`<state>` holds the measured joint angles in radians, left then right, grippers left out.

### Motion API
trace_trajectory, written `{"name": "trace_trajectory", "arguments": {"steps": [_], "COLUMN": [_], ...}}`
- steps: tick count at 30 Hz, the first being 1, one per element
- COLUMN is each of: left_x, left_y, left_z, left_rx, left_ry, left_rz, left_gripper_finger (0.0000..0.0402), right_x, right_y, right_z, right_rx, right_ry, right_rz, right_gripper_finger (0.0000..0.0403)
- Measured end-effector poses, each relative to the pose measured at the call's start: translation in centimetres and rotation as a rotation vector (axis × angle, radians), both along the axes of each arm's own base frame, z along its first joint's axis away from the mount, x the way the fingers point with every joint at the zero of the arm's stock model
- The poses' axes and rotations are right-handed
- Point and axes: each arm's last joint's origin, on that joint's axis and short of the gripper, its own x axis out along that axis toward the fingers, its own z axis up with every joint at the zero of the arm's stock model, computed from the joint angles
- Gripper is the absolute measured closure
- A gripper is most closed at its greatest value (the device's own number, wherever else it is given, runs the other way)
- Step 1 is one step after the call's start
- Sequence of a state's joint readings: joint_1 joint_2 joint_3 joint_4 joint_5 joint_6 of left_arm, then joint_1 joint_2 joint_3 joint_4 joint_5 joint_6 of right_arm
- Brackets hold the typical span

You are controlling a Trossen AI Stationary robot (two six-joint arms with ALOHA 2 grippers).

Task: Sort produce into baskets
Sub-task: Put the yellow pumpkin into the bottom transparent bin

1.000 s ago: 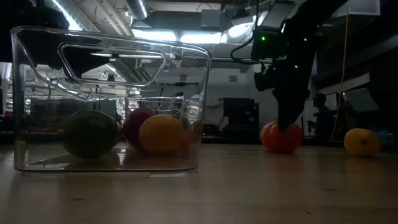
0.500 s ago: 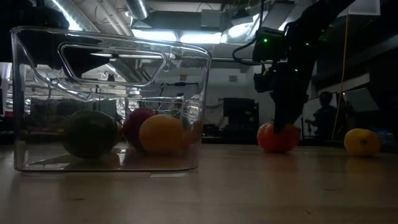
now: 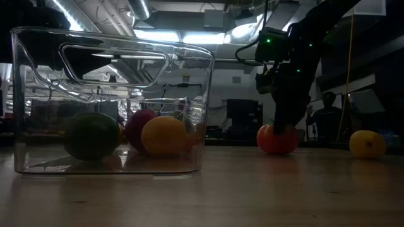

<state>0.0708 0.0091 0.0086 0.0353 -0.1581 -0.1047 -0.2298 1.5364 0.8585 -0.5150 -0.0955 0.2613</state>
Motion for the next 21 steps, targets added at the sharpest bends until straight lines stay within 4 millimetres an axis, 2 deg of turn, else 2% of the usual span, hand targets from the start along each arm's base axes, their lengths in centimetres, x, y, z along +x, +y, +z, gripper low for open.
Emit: {"name": "trace_trajectory", "arguments": {"steps": [21], "left_x": [0.0], "left_y": [0.0], "left_z": [0.0], "left_rx": [0.000], "left_ry": [0.000], "left_rz": [0.001], "left_gripper_finger": [0.0151], "right_x": [1.9], "right_y": [0.1], "right_z": [1.0], "right_rx": [0.154], "right_ry": [-0.241], "right_rz": [-0.019], "right_gripper_finger": [0.0054]}}
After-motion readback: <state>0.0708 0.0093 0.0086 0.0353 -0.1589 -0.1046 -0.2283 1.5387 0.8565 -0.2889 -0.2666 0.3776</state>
